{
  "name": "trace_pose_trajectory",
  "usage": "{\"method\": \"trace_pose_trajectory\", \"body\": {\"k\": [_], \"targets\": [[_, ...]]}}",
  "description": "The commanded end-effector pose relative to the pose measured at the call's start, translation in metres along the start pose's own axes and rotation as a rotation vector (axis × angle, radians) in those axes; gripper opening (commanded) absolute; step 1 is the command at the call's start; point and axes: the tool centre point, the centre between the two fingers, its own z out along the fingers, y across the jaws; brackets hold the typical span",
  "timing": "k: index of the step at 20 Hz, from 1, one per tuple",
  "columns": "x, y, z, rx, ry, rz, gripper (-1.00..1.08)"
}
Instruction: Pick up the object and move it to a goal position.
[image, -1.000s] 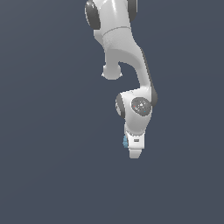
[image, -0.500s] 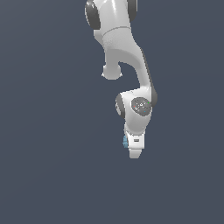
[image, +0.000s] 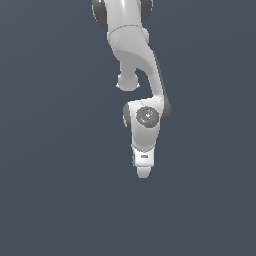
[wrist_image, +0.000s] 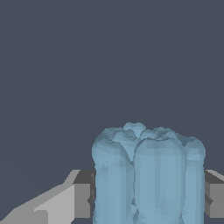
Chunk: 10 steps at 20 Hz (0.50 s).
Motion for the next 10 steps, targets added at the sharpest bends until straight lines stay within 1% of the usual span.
{"method": "trace_pose_trajectory", "body": {"k": [1, 4, 10], "targets": [[-0.022, -0.005, -0.005, 0.0, -0.001, 0.002, -1.0], [-0.054, -0.012, -0.012, 0.0, -0.001, 0.002, -1.0], [-0.128, -0.027, -0.029, 0.0, -0.001, 0.002, -1.0]]}}
